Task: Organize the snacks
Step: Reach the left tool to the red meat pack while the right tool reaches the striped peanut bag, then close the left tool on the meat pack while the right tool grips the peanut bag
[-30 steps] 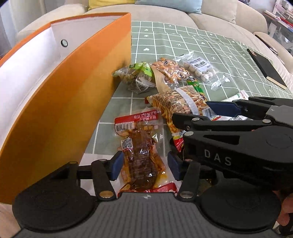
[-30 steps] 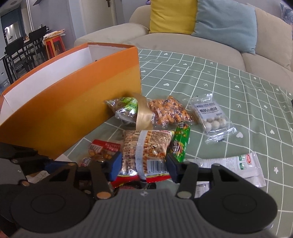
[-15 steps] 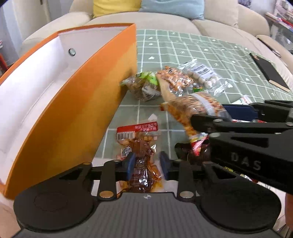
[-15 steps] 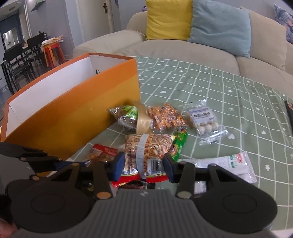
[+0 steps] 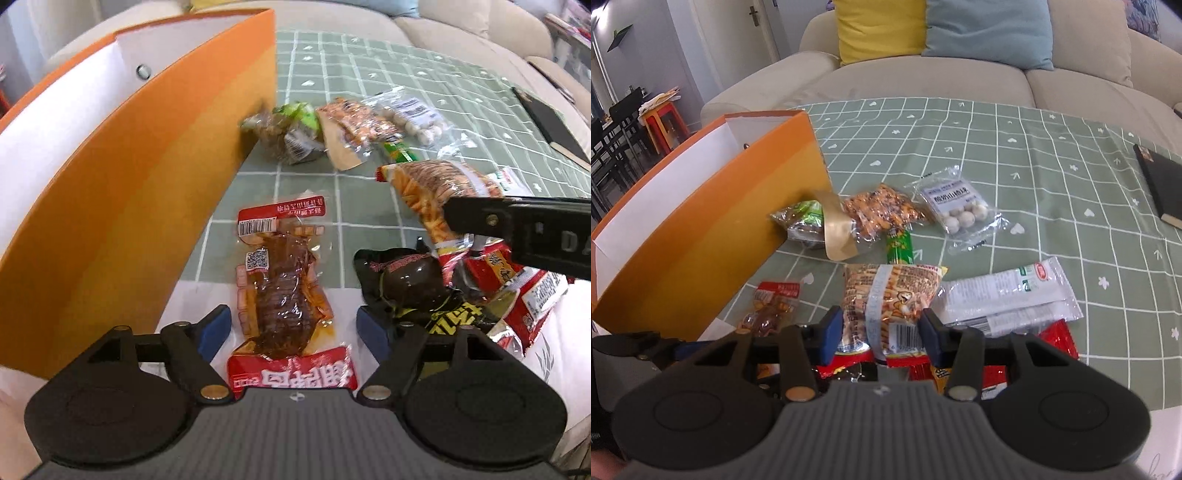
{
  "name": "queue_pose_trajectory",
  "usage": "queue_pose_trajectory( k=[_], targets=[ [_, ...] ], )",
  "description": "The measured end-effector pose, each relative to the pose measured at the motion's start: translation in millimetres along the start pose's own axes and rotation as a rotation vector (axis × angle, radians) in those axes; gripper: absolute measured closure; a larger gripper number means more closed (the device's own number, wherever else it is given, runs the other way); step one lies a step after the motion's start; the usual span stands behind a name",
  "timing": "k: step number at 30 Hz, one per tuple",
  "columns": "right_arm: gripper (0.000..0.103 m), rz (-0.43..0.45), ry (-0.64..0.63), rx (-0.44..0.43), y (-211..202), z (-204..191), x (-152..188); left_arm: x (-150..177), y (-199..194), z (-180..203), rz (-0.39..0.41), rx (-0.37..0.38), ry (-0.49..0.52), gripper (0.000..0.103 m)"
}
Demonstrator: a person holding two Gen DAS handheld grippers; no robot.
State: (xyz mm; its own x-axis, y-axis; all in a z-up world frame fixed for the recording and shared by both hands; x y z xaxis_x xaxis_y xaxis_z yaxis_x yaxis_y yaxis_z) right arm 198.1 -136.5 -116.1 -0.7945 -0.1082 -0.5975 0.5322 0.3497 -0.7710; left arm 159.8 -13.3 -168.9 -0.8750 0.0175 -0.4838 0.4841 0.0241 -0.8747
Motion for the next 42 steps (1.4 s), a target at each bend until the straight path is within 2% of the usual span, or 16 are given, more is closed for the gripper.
queue_pose_trajectory(
  k=[3, 7, 9, 10, 11, 15, 16, 17, 18, 25, 27, 28, 29, 31, 38, 42],
  targets=[
    [0.059, -0.005, -0.005, 0.003, 2.7, -1.4, 1.9, -2.8, -0.4, 1.3, 0.022, 0.008, 0.012, 0.033],
    [0.059, -0.002, -0.008, 0.003, 4.4, -2.0, 1.8, -5.7, 0.1, 0.5, 0.035, 0.009, 0.012, 0.034],
    [0.059, -0.002, -0.003, 0.004, 4.6, -0.7, 1.8, -7.7, -3.7, 1.0, 0.060, 0.014, 0.012, 0.043],
    [0.059, -0.002, -0.001, 0.004, 4.1, -0.5, 2.2, -9.8, -7.1, 2.0, 0.078, 0.018, 0.016, 0.057],
    [0.059, -0.002, 0.000, 0.003, 3.9, -0.4, 2.0, -12.5, -10.6, 3.5, 0.092, 0.023, 0.025, 0.062],
    [0.060, 0.001, -0.010, 0.003, 2.9, -2.6, 1.1, -15.6, -11.2, 2.0, 0.086, 0.028, 0.013, 0.070],
    [0.060, 0.001, -0.010, 0.003, 2.6, -2.7, 1.1, -15.7, -12.3, 0.3, 0.087, 0.029, 0.000, 0.077],
    [0.060, 0.003, -0.010, 0.004, 2.1, -2.5, 1.1, -16.4, -14.2, -1.7, 0.096, 0.024, -0.007, 0.102],
    [0.061, 0.004, -0.010, 0.004, 1.5, -2.7, 1.1, -18.4, -18.0, -2.3, 0.114, 0.032, -0.002, 0.103],
    [0.061, 0.024, -0.018, 0.001, -4.8, -5.1, -0.7, -24.5, -26.4, 0.5, 0.134, 0.045, 0.034, 0.103],
    [0.061, 0.029, -0.019, 0.000, -7.3, -5.4, -0.8, -25.0, -26.2, 1.8, 0.129, 0.038, 0.048, 0.096],
    [0.061, 0.031, -0.018, -0.002, -8.2, -5.2, -0.7, -25.3, -26.3, -0.3, 0.130, 0.028, 0.041, 0.079],
    [0.061, 0.034, -0.015, -0.006, -8.8, -4.9, -0.9, -25.1, -25.4, -1.7, 0.125, 0.028, 0.037, 0.053],
    [0.061, 0.038, -0.010, -0.015, -8.8, -4.9, -1.7, -25.1, -21.2, -3.6, 0.122, 0.032, 0.021, 0.026],
    [0.061, 0.025, -0.005, -0.039, 5.1, -6.7, -1.3, -25.1, 8.0, -8.1, 0.057, 0.050, -0.029, 0.025],
    [0.061, 0.023, 0.007, -0.042, 7.1, -2.9, -1.6, -27.9, 12.6, -4.3, 0.082, 0.052, -0.039, 0.023]
  ],
)
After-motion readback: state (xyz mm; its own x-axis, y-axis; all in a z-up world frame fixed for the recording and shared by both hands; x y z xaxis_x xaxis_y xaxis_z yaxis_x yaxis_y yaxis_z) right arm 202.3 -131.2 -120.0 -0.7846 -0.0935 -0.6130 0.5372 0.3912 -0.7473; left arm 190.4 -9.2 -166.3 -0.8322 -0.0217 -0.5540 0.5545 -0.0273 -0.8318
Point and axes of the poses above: each gripper's, at about its wrist camera, not at the fingertips, and y roughly the way its jaws point, z to its right, x to its underside, the point moved 6 cm from there along y, roughly the way its jaws point, and after that the axes turned 2 degrees about -x, right-handed, at the moved point
